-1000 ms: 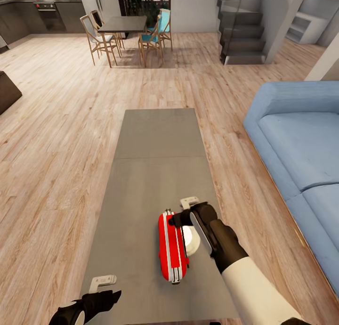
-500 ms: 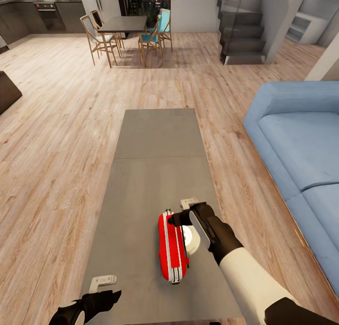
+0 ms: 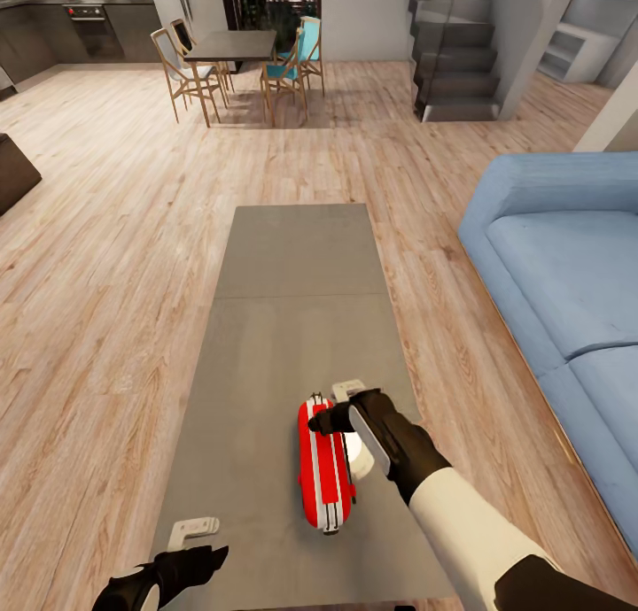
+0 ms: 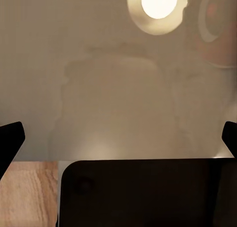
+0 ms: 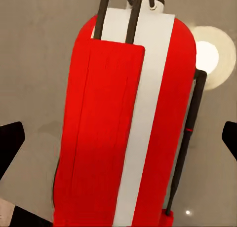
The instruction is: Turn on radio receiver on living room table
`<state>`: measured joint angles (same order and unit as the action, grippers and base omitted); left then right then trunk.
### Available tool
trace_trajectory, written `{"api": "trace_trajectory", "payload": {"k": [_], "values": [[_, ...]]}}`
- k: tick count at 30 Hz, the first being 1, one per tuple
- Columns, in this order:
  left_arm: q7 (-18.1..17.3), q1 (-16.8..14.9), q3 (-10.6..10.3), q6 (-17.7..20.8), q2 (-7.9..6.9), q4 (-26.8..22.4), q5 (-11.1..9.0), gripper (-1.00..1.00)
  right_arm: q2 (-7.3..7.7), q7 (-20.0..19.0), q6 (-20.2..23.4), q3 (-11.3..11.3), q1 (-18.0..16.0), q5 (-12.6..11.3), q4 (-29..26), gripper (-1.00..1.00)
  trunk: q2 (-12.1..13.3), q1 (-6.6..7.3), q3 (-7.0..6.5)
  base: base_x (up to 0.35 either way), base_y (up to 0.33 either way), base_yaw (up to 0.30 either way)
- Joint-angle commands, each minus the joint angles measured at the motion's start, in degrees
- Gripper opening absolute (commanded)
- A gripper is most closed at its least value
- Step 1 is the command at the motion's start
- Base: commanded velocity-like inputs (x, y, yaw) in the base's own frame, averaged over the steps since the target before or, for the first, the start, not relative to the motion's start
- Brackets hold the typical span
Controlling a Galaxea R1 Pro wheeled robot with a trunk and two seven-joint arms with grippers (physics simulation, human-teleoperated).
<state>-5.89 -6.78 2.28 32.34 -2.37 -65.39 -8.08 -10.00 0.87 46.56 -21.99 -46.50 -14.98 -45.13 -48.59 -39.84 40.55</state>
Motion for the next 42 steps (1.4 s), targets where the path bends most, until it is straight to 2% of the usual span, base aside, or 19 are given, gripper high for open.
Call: {"api": "trace_trajectory", "payload": {"k": [1, 4, 5, 8, 23, 37, 41, 42], "values": [[0.00, 0.01, 0.02, 0.00, 0.00, 0.00, 0.00, 1.00, 0.00, 0.00, -0.94, -1.73, 0.00, -2.32, 0.98, 1.00, 0.00, 0.00, 0.00, 0.000, 0.000, 0.000], [0.00, 0.01, 0.01, 0.00, 0.00, 0.00, 0.00, 1.00, 0.00, 0.06, -2.84, -4.15, 0.00, -5.25, 3.60, 1.00, 0.00, 0.00, 0.00, 0.000, 0.000, 0.000], [0.00, 0.00, 0.01, 0.00, 0.00, 0.00, 0.00, 1.00, 0.00, 0.08, -4.36, -5.58, 0.00, -6.27, 5.25, 1.00, 0.00, 0.00, 0.00, 0.000, 0.000, 0.000], [0.00, 0.01, 0.01, 0.00, 0.01, 0.01, 0.00, 1.00, 0.00, 0.09, -5.47, -6.63, 0.00, -6.88, 6.35, 1.00, 0.00, 0.00, 0.00, 0.000, 0.000, 0.000], [0.00, 0.00, 0.00, 0.00, 0.00, 0.00, 0.00, 1.00, 0.00, 0.09, -8.80, -6.84, 0.00, -7.00, 11.95, 1.00, 0.00, 0.00, 0.00, 0.000, 0.000, 0.000], [0.00, 0.01, 0.00, 0.00, 0.00, 0.01, 0.00, 1.00, 0.00, 0.20, -9.04, -6.84, 0.00, -6.94, 12.42, 1.00, 0.00, 0.00, 0.00, 0.000, 0.000, 0.000], [0.00, 0.00, 0.01, 0.00, 0.00, 0.02, 0.00, 1.00, 0.00, 0.44, -9.26, -6.91, 0.00, -6.92, 14.29, 1.00, 0.00, 0.00, 0.00, 0.000, 0.000, 0.000], [0.00, 0.00, 0.01, 0.00, 0.00, 0.02, 0.00, 1.00, 0.00, 0.46, -9.32, -6.91, 0.00, -6.91, 14.61, -1.00, 0.00, 0.00, 0.00, 0.000, 0.000, 0.000]]}}
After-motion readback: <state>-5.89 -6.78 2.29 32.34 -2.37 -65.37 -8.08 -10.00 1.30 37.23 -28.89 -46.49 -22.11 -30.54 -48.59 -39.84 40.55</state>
